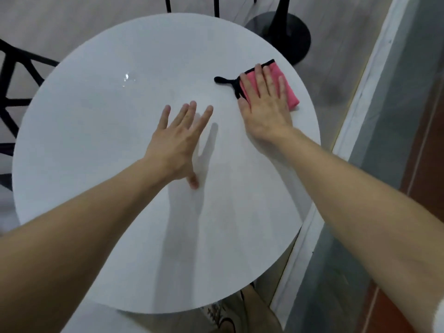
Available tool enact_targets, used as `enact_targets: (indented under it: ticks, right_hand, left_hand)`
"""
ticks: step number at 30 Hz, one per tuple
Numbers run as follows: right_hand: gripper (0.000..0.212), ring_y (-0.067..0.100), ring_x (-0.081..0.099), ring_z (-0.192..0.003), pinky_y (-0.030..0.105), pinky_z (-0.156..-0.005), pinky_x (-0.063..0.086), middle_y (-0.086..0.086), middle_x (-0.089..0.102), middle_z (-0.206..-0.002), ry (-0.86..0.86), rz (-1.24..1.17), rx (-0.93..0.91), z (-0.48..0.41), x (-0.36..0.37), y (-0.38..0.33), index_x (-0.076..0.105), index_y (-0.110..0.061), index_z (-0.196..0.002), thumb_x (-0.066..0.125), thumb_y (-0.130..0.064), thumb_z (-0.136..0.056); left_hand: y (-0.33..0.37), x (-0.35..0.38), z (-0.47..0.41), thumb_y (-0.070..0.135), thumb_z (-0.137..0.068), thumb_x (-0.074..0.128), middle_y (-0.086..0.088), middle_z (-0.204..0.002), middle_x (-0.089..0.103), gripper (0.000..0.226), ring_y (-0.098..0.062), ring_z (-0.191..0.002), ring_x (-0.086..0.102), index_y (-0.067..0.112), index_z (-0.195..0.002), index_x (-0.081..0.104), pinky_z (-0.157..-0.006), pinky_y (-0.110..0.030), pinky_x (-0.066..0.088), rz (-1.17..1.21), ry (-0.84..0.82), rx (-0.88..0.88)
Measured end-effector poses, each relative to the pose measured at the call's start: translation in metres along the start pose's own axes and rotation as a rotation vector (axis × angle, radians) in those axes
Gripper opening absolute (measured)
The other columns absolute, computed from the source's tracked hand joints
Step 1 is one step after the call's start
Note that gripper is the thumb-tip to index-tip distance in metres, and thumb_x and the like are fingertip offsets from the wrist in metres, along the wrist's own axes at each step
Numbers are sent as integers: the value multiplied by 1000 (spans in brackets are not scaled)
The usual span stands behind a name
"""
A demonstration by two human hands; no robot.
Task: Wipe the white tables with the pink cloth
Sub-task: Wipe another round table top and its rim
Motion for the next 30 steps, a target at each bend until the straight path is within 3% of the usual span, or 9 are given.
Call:
enact_targets:
  ticks: [3,6,9,14,17,19,22,25,30]
  right_hand:
    - [71,21,-14,-167,51,-134,-10,5,-10,-181,-76,18,-142,15,-1,2,1,-32,-173,18,-58,-110]
    - [73,18,-5,-168,47,-135,-6,4,2,-182,-101,31,-208,9,-16,9,12,-35,-172,24,-63,-106]
    - [68,24,-6,-168,52,-135,-4,10,-2,-182,-6,13,-19,34,-8,-24,10,-26,-174,23,-52,-112]
    - [64,29,4,-168,57,-133,1,11,10,-181,-19,-61,-539,172,41,-200,24,-26,-172,31,-48,-112]
    - [63,23,5,-168,52,-135,2,3,13,-181,-55,-34,-782,192,47,-211,25,-35,-171,33,-51,-111]
    - [61,22,10,-168,48,-136,4,0,20,-179,22,-31,-696,147,35,-177,29,-38,-169,36,-49,-110]
    - [66,19,1,-168,48,-136,-4,1,7,-182,81,-4,-177,67,12,-96,18,-36,-172,24,-53,-109]
    - [68,26,-2,-168,56,-135,-1,9,0,-182,93,10,33,66,14,-116,10,-30,-174,19,-51,-110]
    - [64,24,4,-168,52,-135,3,6,10,-181,-26,3,-661,179,53,-272,22,-31,-172,31,-48,-111]
  left_hand:
    - [-2,1,39,55,-55,105,-16,-182,0,169,-30,-170,1,26,-173,-11,-137,-55,3,59,277,-38]
    - [-9,34,111,38,-86,91,-18,-164,44,99,-38,-153,42,14,-165,38,-129,-52,31,182,588,-14]
    - [-22,95,175,39,-105,69,-15,-143,59,49,-38,-130,58,10,-142,61,-112,-50,44,153,623,23]
    - [-114,136,208,44,-109,50,-12,-142,57,48,-38,-133,54,11,-143,57,-117,-53,36,192,652,-400]
    - [-133,144,205,45,-105,49,-9,-145,51,51,-35,-139,48,13,-145,53,-123,-49,28,222,656,-486]
    - [-133,144,202,45,-104,51,-8,-145,51,52,-34,-140,47,14,-145,53,-125,-48,27,232,674,-481]
    - [-132,147,205,45,-103,52,-9,-144,52,52,-34,-138,48,13,-145,54,-124,-50,30,227,699,-478]
    - [-134,148,203,45,-102,52,-8,-144,51,53,-34,-137,49,13,-144,54,-124,-52,30,239,693,-488]
    - [-132,147,205,31,-97,53,-6,-144,52,51,-34,-132,51,15,-146,54,-122,-53,33,267,724,-481]
Point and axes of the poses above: each hand's wrist, its own z-axis away from the middle knuckle, its own x-axis out of the palm, y = z × x, the point moved 7 cm from there along -z, towards the middle knuckle
